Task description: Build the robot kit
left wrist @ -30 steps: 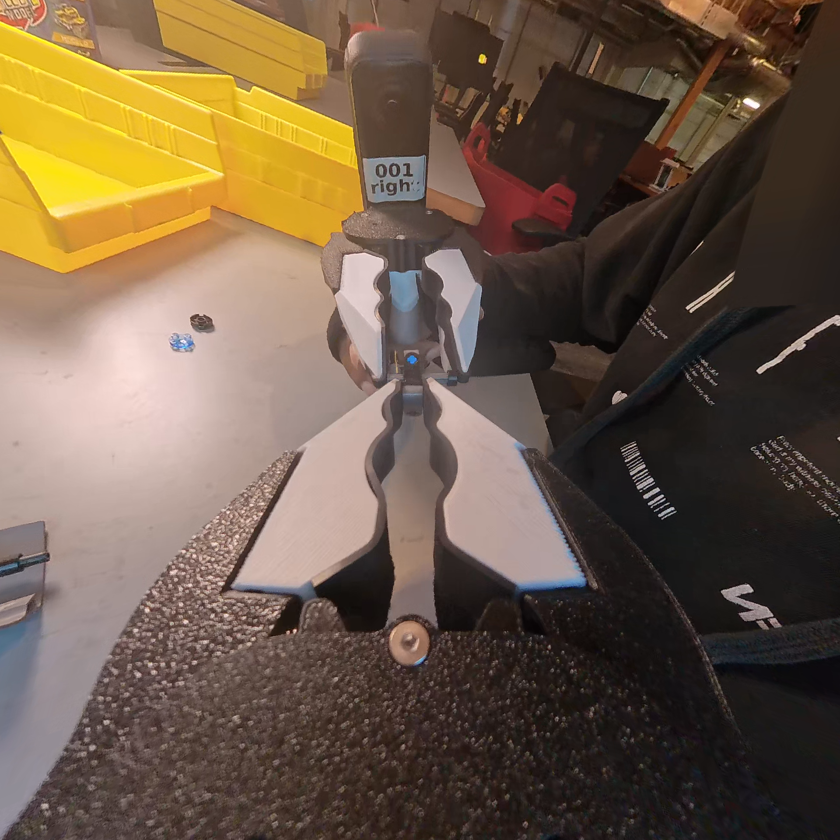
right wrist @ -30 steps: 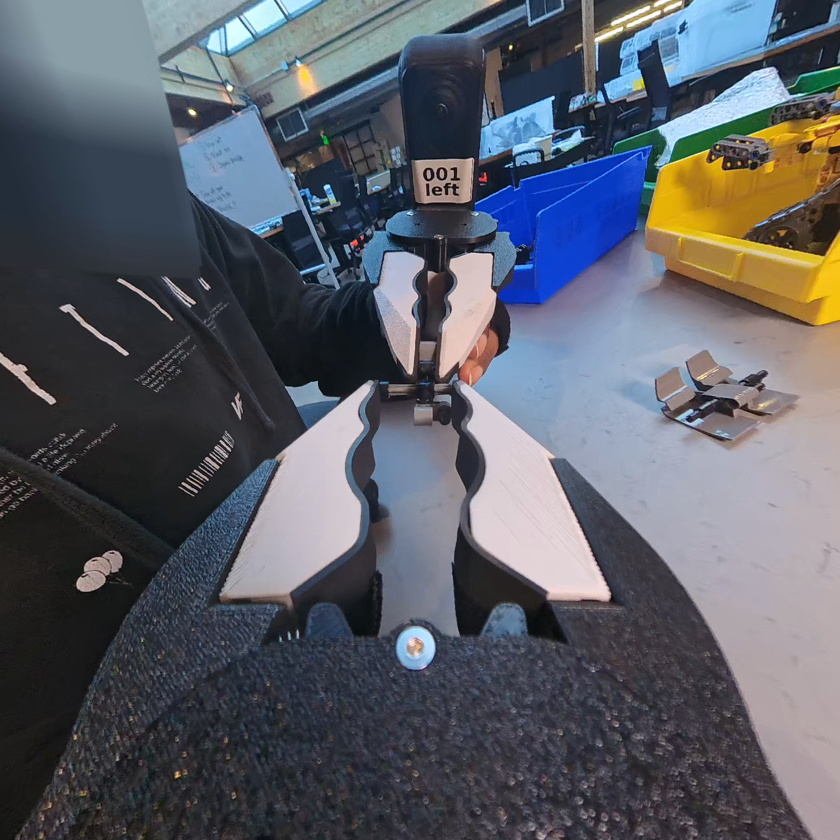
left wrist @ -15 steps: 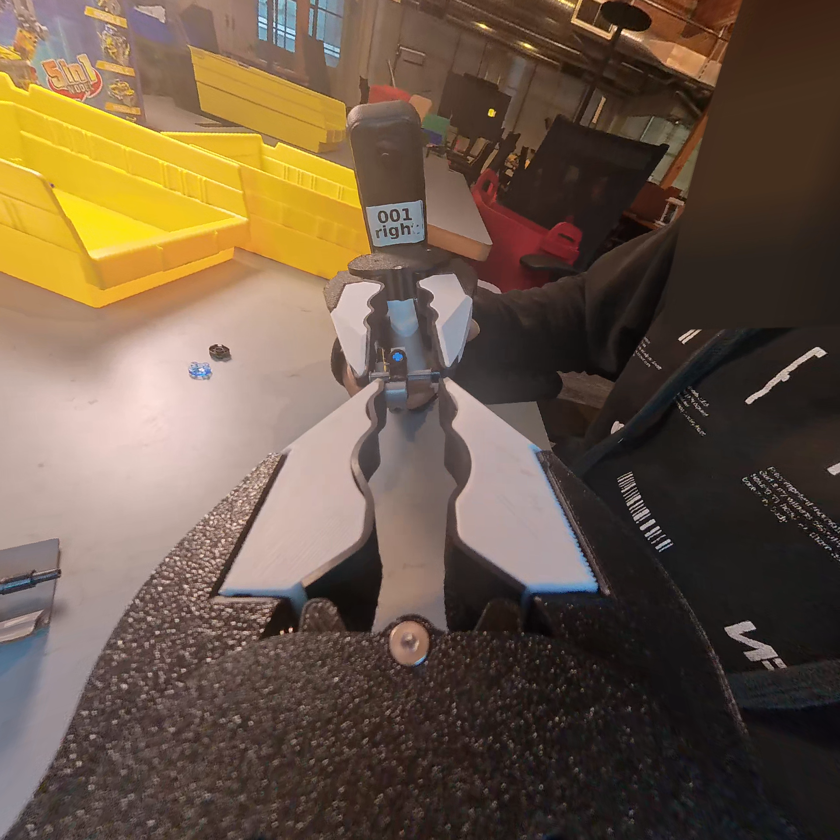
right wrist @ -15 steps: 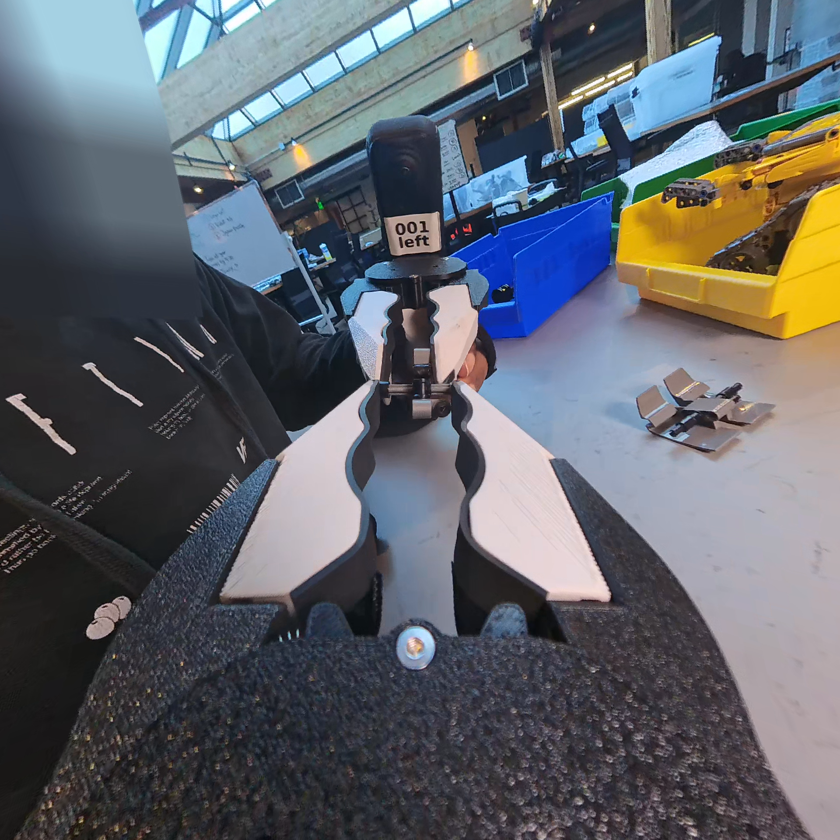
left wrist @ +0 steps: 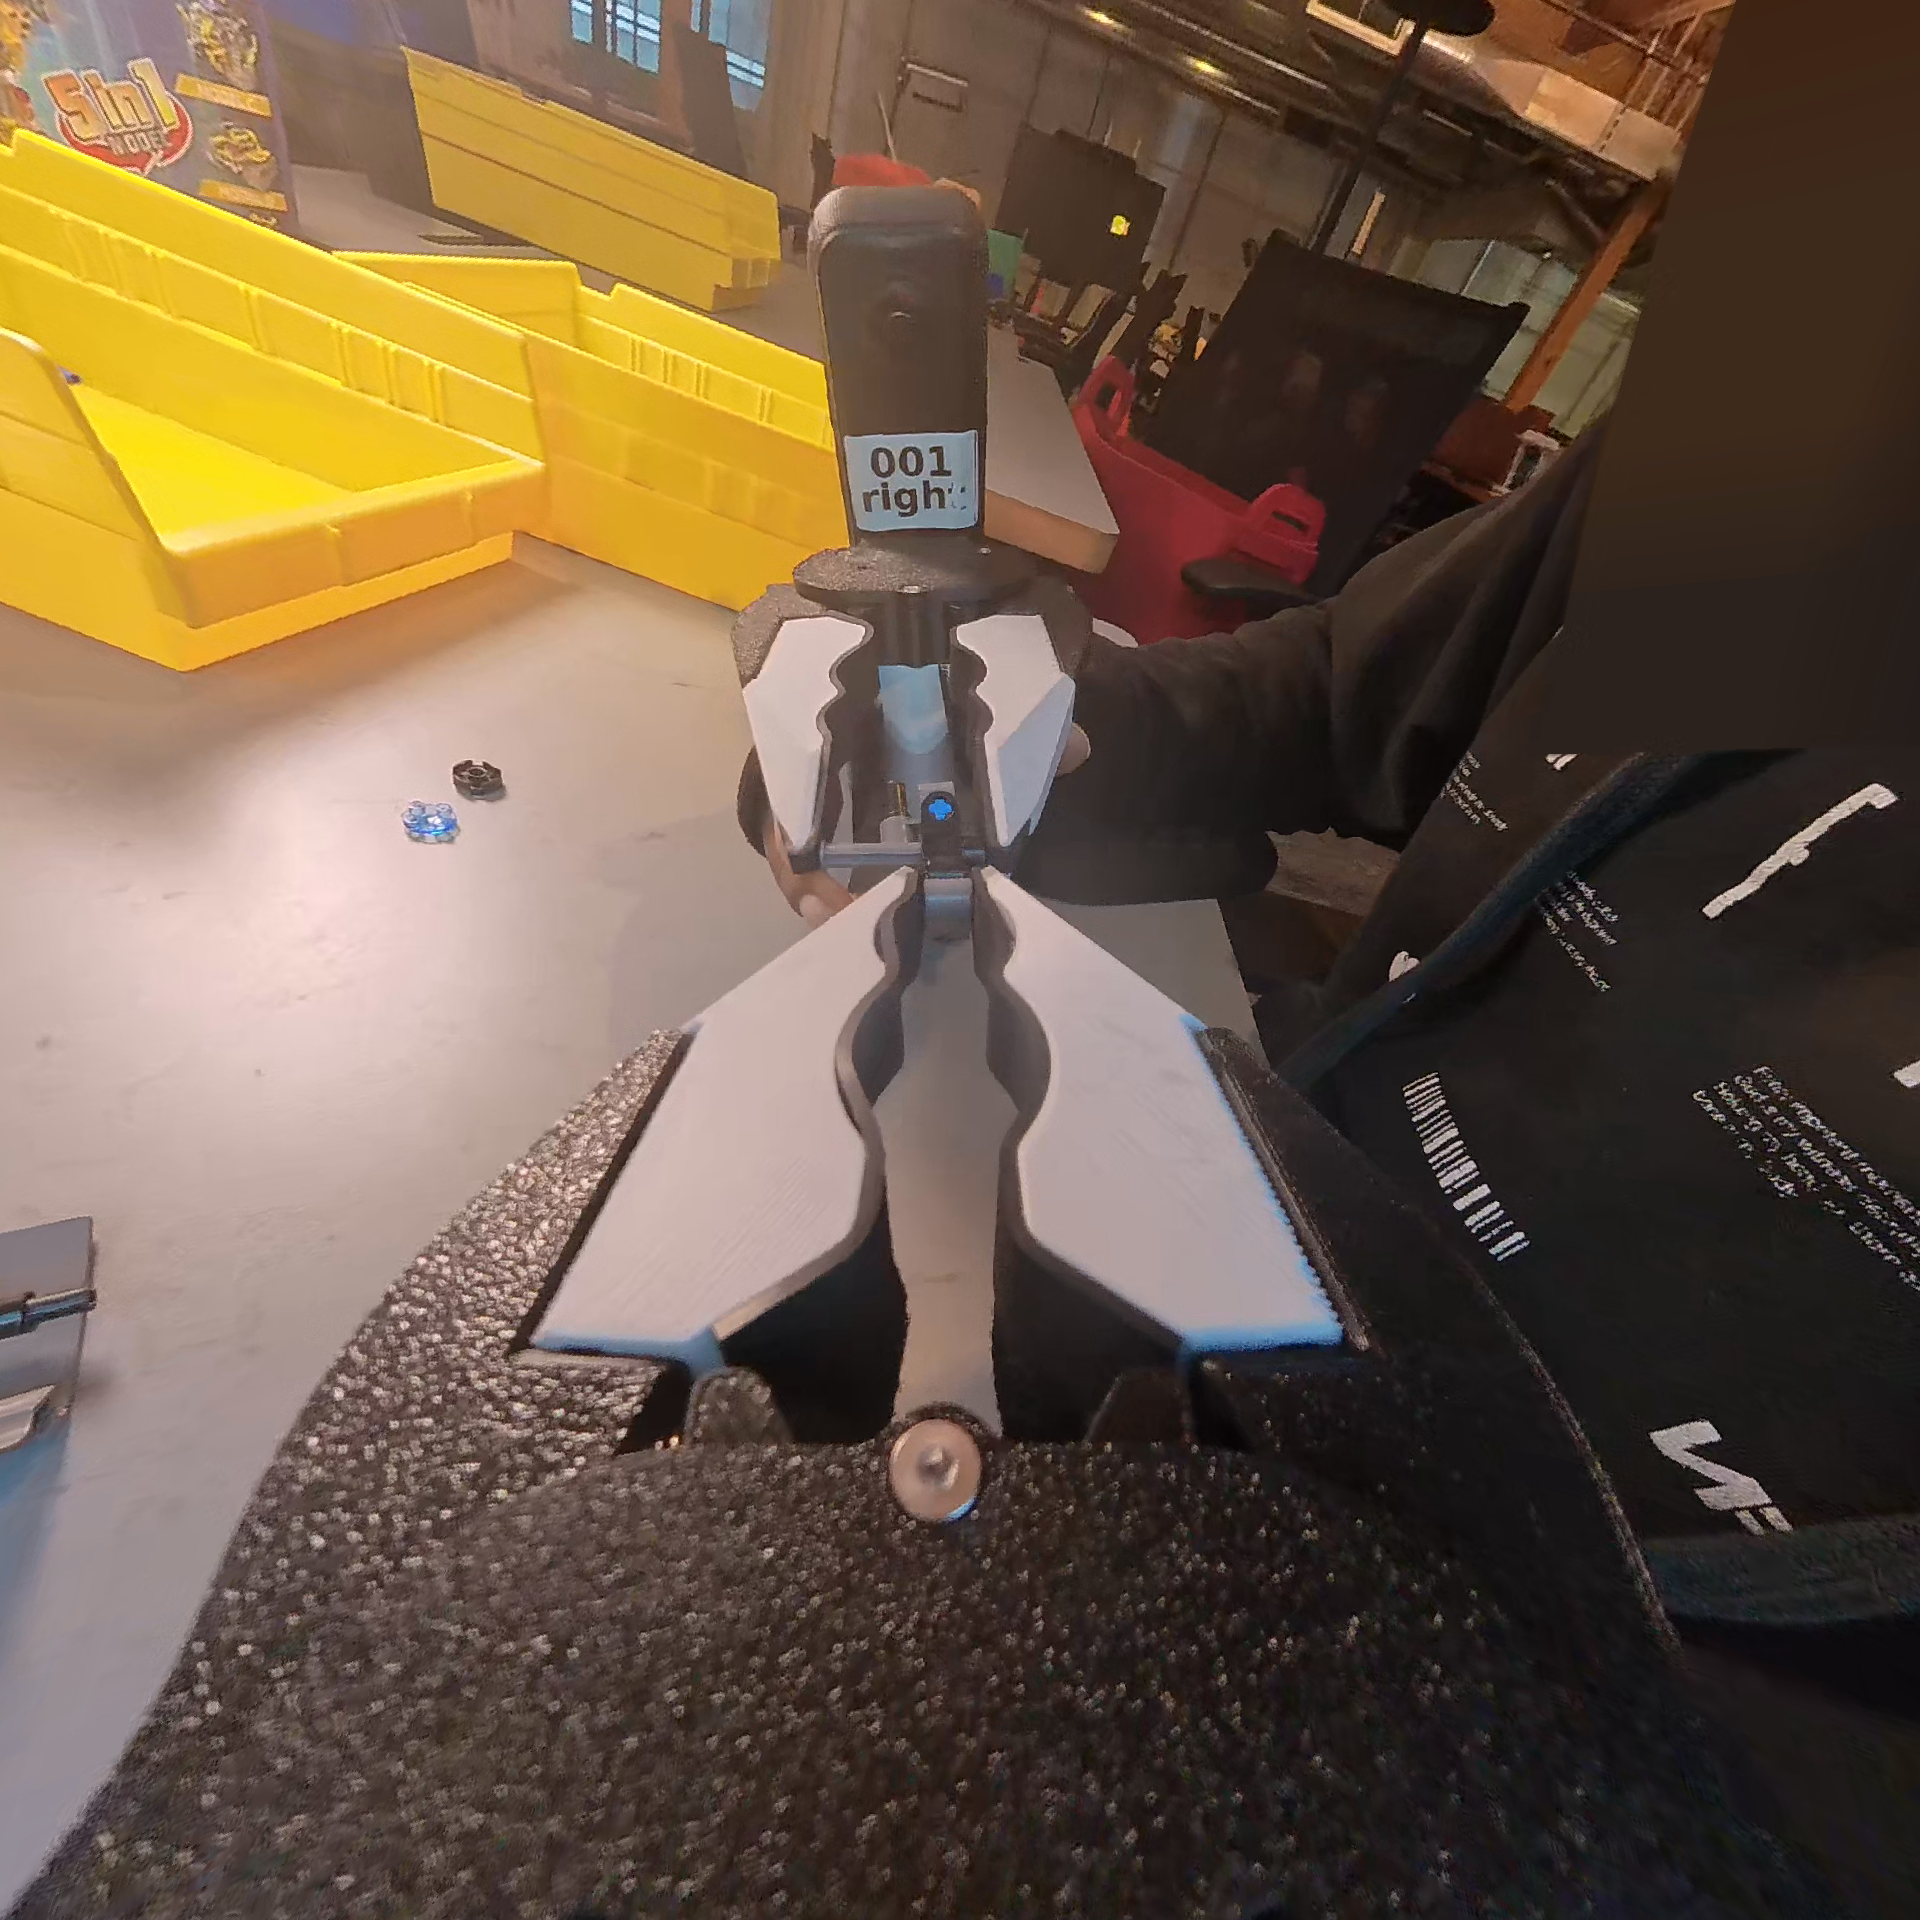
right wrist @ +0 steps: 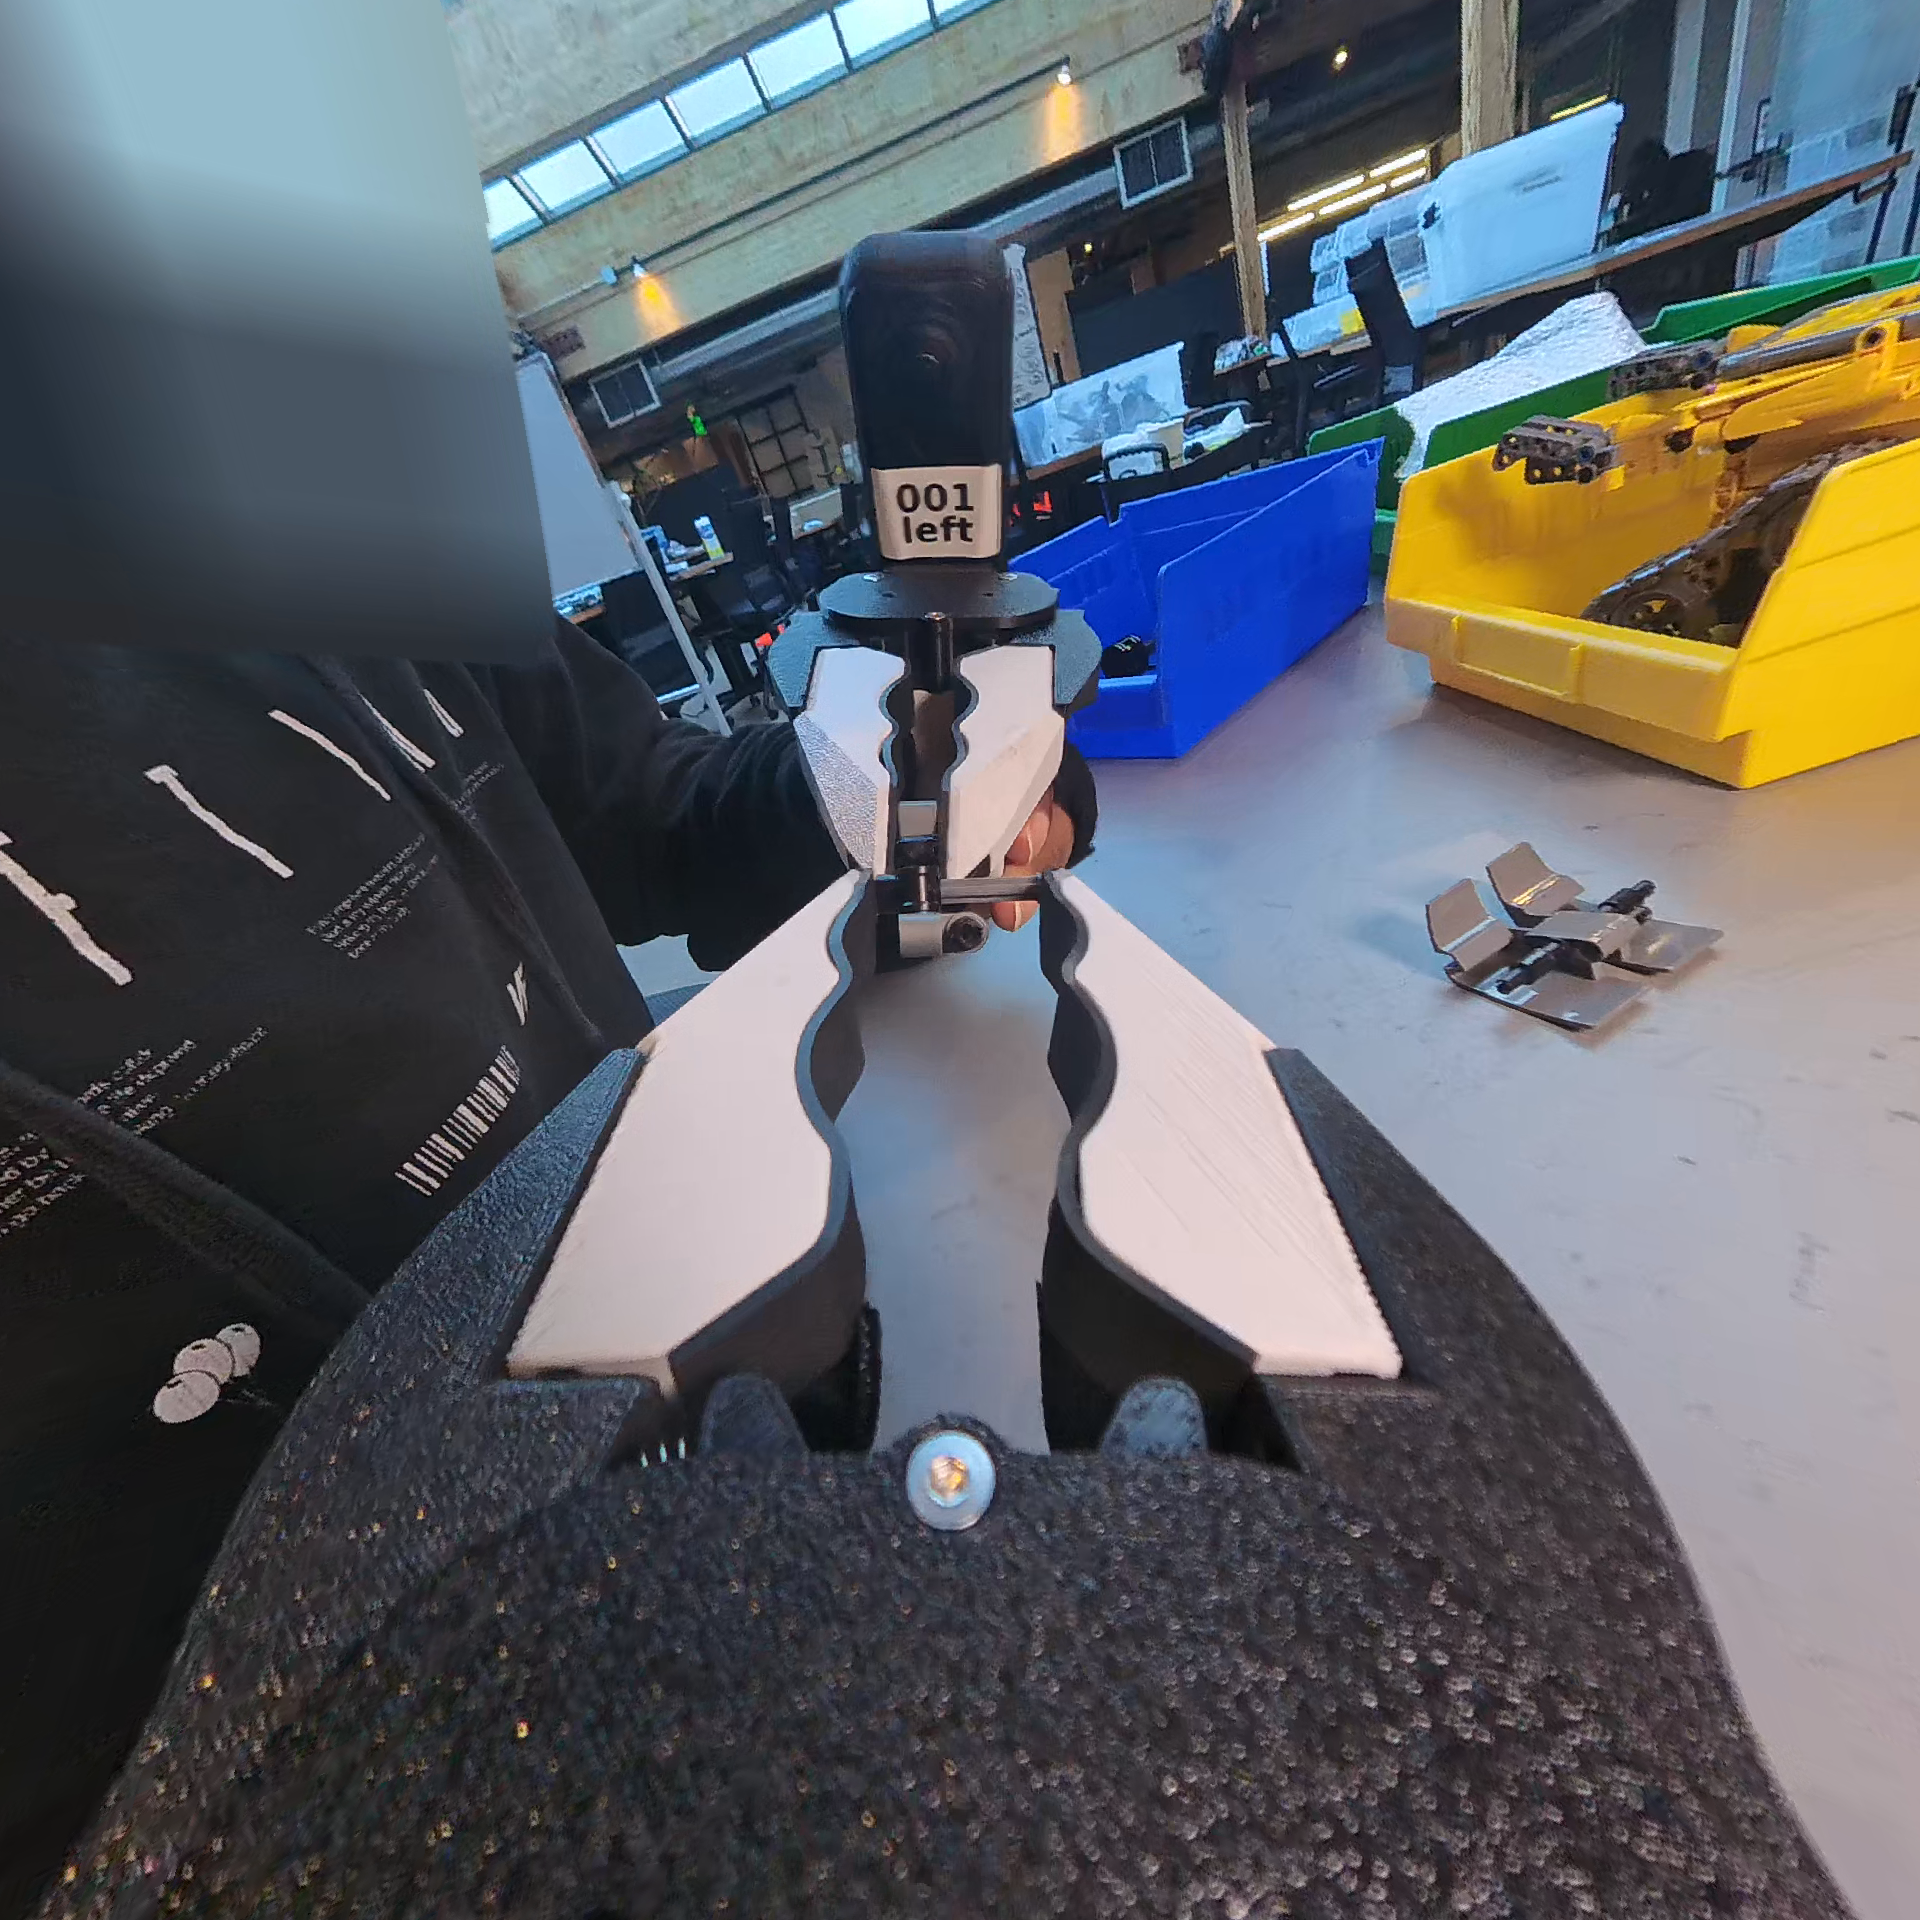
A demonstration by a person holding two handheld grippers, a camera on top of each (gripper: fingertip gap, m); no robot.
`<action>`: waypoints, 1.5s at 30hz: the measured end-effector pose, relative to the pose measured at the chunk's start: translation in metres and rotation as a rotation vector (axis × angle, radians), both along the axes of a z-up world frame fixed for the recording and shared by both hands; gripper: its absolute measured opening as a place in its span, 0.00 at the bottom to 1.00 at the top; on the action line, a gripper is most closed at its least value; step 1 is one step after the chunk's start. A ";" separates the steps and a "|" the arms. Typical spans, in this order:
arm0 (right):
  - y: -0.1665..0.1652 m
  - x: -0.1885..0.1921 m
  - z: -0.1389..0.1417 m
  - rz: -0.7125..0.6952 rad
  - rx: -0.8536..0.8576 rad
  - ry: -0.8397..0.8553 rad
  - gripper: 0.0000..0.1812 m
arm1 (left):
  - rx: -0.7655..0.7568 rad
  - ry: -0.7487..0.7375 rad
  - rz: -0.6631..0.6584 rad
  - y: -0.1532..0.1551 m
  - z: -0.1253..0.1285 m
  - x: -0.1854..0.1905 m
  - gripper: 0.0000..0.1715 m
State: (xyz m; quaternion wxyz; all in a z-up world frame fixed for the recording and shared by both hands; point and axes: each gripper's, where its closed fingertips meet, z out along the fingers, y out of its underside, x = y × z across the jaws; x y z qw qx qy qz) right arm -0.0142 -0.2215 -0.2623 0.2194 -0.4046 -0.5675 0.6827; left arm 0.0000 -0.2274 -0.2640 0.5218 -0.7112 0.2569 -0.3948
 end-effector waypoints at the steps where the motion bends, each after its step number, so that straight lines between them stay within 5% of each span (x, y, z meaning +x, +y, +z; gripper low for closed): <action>1: -0.004 0.003 0.000 0.028 0.007 0.008 0.17 | -0.001 0.004 0.004 0.001 -0.001 -0.001 0.04; 15: -0.010 0.007 0.005 0.066 -0.008 0.012 0.21 | -0.023 -0.017 0.007 0.002 0.000 -0.004 0.04; 45: -0.003 0.006 0.008 0.011 0.028 0.034 0.09 | -0.017 -0.024 0.025 0.003 0.003 -0.003 0.05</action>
